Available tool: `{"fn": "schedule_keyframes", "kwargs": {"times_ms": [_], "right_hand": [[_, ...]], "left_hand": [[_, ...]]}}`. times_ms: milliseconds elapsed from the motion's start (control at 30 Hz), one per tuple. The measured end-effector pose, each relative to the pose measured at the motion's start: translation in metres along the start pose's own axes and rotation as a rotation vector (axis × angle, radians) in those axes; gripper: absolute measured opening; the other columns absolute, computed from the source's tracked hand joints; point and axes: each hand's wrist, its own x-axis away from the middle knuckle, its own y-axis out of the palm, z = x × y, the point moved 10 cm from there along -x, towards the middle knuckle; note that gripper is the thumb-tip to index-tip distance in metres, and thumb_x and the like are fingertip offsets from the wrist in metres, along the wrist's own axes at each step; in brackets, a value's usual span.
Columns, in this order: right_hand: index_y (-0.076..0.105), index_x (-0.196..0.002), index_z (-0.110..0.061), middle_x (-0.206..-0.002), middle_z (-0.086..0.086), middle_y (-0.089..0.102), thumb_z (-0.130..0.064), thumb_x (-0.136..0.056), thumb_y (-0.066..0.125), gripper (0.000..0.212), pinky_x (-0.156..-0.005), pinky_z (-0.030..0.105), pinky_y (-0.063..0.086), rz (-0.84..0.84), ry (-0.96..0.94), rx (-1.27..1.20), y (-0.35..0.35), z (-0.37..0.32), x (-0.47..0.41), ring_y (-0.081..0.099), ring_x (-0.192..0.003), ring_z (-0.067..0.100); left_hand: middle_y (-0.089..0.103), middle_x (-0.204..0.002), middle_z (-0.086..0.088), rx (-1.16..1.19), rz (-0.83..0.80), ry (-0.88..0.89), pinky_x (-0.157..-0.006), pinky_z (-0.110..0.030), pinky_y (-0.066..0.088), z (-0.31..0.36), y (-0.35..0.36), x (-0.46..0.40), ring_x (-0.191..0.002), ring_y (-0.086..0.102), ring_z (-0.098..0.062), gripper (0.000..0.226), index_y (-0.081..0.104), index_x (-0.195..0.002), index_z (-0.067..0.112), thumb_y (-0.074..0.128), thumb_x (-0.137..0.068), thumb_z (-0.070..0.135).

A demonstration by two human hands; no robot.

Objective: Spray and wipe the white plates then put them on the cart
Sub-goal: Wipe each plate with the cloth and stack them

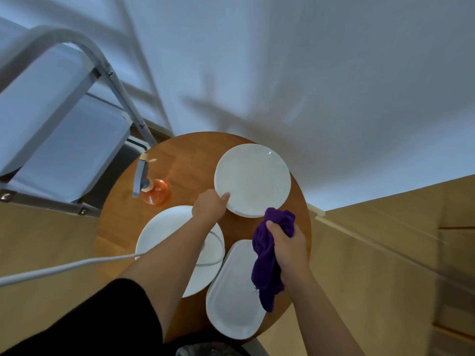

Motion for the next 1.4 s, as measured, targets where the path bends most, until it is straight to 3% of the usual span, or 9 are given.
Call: {"fn": "schedule_keyframes", "kwargs": {"times_ms": [233,533,700,867,1000,1100,1200,1300,1400], "right_hand": [[0.053,-0.108,-0.026,-0.091,-0.001,0.063,-0.026,-0.087,0.064,0.024,-0.061,0.023,0.046,-0.007,-0.018,0.004,0.003,-0.012,-0.015,0.063,-0.082,0.017],[0.052,-0.114,-0.025,-0.094,0.001,0.063,-0.028,-0.086,0.066,0.031,-0.069,0.028,0.053,0.044,-0.015,-0.025,-0.014,-0.023,-0.005,0.063,-0.086,0.019],[0.057,-0.11,-0.023,-0.096,0.003,0.065,-0.035,-0.085,0.066,0.029,-0.083,0.04,0.054,0.094,-0.069,-0.099,-0.028,-0.054,0.012,0.064,-0.088,0.022],[0.056,-0.092,-0.027,-0.078,-0.004,0.062,-0.032,-0.087,0.063,0.01,-0.064,0.029,0.05,0.087,-0.194,-0.138,-0.026,-0.091,0.038,0.061,-0.071,0.015],[0.053,-0.095,-0.028,-0.075,-0.007,0.06,-0.035,-0.087,0.061,0.014,-0.06,0.027,0.048,0.066,-0.271,-0.047,-0.015,-0.103,0.072,0.061,-0.066,0.01],[0.041,-0.122,-0.037,-0.104,-0.011,0.061,-0.043,-0.084,0.061,0.044,-0.078,0.032,0.052,-0.051,-0.342,0.182,0.012,-0.102,0.106,0.062,-0.09,0.01],[-0.002,-0.148,-0.034,-0.146,-0.008,0.029,-0.04,-0.09,0.055,0.081,-0.104,0.035,0.037,0.006,-0.5,0.538,0.043,-0.101,0.138,0.038,-0.127,0.017],[-0.003,-0.15,-0.024,-0.158,-0.003,0.009,-0.043,-0.097,0.037,0.07,-0.115,0.041,0.019,0.21,-0.655,0.804,0.064,-0.109,0.162,0.02,-0.139,0.03],[0.004,-0.15,-0.026,-0.158,-0.003,0.011,-0.041,-0.098,0.03,0.06,-0.116,0.039,0.01,0.169,-0.742,0.805,0.094,-0.118,0.173,0.014,-0.142,0.028]], "left_hand": [[0.064,-0.103,-0.01,0.189,-0.037,-0.073,-0.071,-0.03,0.052,-0.008,0.021,-0.012,-0.091,0.064,-0.026,0.034,0.058,-0.114,0.005,0.053,-0.096,0.034],[0.064,-0.091,-0.003,0.843,0.038,-0.141,-0.065,-0.029,0.059,0.002,-0.011,0.003,-0.089,0.064,-0.022,0.018,0.052,-0.074,0.013,0.059,-0.091,0.012],[0.061,-0.1,0.0,0.989,0.01,-0.133,-0.062,-0.026,0.059,-0.006,-0.033,0.03,-0.086,0.065,-0.019,0.024,0.051,-0.106,0.019,0.063,-0.088,0.01],[0.064,-0.095,0.0,1.043,0.047,-0.081,-0.057,-0.024,0.051,-0.016,-0.058,0.073,-0.087,0.062,-0.018,0.016,0.059,-0.088,0.024,0.047,-0.096,0.017],[0.061,-0.093,-0.006,1.12,0.046,-0.117,-0.077,-0.036,0.053,-0.028,-0.077,0.112,-0.088,0.06,-0.023,0.011,0.053,-0.088,0.026,0.044,-0.094,0.03],[0.063,-0.096,-0.01,1.16,-0.023,-0.067,-0.072,-0.04,0.055,-0.032,-0.092,0.144,-0.088,0.061,-0.027,0.011,0.054,-0.094,0.025,0.047,-0.09,0.032],[0.066,-0.098,-0.007,1.168,-0.011,-0.037,-0.081,-0.048,0.057,-0.042,-0.108,0.177,-0.092,0.064,-0.028,0.006,0.055,-0.09,0.035,0.049,-0.09,0.036],[0.067,-0.088,0.005,1.191,0.064,0.023,-0.073,-0.04,0.059,-0.054,-0.129,0.206,-0.091,0.063,-0.023,0.017,0.055,-0.081,0.047,0.048,-0.093,0.037],[0.066,-0.073,0.015,1.242,0.124,0.117,-0.055,-0.023,0.053,-0.059,-0.159,0.226,-0.083,0.063,-0.016,0.024,0.058,-0.073,0.047,0.05,-0.091,0.032]]}}
